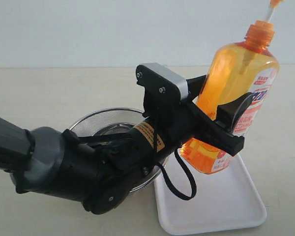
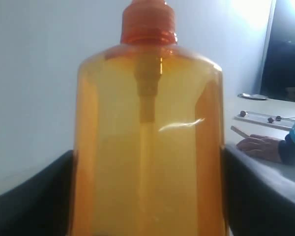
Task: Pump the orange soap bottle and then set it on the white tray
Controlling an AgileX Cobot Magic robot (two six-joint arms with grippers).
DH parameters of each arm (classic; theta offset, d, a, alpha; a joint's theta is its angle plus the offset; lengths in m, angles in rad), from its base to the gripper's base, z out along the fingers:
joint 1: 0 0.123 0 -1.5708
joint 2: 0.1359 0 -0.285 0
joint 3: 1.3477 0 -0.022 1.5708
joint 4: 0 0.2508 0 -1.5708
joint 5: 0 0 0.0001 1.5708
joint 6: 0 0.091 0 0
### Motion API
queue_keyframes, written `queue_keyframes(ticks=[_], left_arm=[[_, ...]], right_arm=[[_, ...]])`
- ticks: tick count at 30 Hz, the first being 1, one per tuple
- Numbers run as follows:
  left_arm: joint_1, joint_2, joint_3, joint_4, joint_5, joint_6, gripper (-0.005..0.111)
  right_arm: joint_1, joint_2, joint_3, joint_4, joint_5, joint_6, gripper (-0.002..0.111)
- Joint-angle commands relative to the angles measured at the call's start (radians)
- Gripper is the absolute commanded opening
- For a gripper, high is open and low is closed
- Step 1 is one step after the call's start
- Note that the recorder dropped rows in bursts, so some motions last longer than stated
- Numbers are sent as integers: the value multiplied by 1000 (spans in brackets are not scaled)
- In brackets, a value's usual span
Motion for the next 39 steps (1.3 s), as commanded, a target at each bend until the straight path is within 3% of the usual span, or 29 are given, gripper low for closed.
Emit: queue_keyframes(ticks=[1,19,29,39], left_arm=[[-4,27,-13,10,-88,-18,5],[-4,19,-1,43,-88,-20,5],[-4,10,-1,76,-88,-22,5],[-13,2,-1,78,-88,-10,5]], right_arm=[[-2,-9,6,-7,6,-5,1],[-2,-9,6,-7,6,-5,1],[-2,21,-74,-81,178,-4,1],[-2,334,-232,-48,395,-64,1]])
